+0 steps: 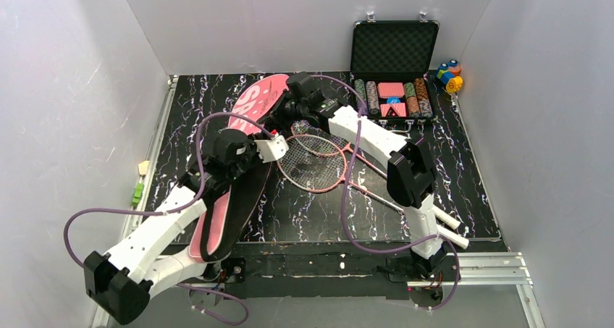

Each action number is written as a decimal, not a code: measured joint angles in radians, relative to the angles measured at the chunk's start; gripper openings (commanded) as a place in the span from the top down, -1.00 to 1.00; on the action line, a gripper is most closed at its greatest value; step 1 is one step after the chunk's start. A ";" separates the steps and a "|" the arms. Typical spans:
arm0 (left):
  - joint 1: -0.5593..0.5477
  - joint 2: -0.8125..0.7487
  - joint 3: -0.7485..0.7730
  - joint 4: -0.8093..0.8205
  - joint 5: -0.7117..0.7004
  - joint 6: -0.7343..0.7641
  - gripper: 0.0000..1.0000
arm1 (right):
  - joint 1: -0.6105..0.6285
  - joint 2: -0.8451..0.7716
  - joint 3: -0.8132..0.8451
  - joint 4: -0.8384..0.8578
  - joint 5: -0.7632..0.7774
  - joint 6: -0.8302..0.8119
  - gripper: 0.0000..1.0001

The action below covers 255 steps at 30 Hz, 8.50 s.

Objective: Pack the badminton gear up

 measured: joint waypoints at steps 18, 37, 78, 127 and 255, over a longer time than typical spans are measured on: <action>0.243 0.204 0.255 -0.151 0.169 -0.433 1.00 | -0.103 -0.235 -0.305 0.052 -0.077 -0.143 -0.56; 0.261 0.215 0.349 -0.177 0.268 -0.559 1.00 | -0.251 -0.568 -0.658 -0.609 0.311 -0.811 -0.48; 0.261 0.193 0.375 -0.171 0.222 -0.521 1.00 | -0.217 -0.253 -0.712 -0.447 0.224 -1.178 0.51; 0.261 0.126 0.325 -0.172 0.198 -0.528 1.00 | -0.138 -0.152 -0.549 -0.323 0.274 -0.774 -0.14; 0.108 0.316 0.164 -0.047 0.428 -0.932 1.00 | 0.167 -0.213 -0.235 -0.639 0.408 -0.694 0.97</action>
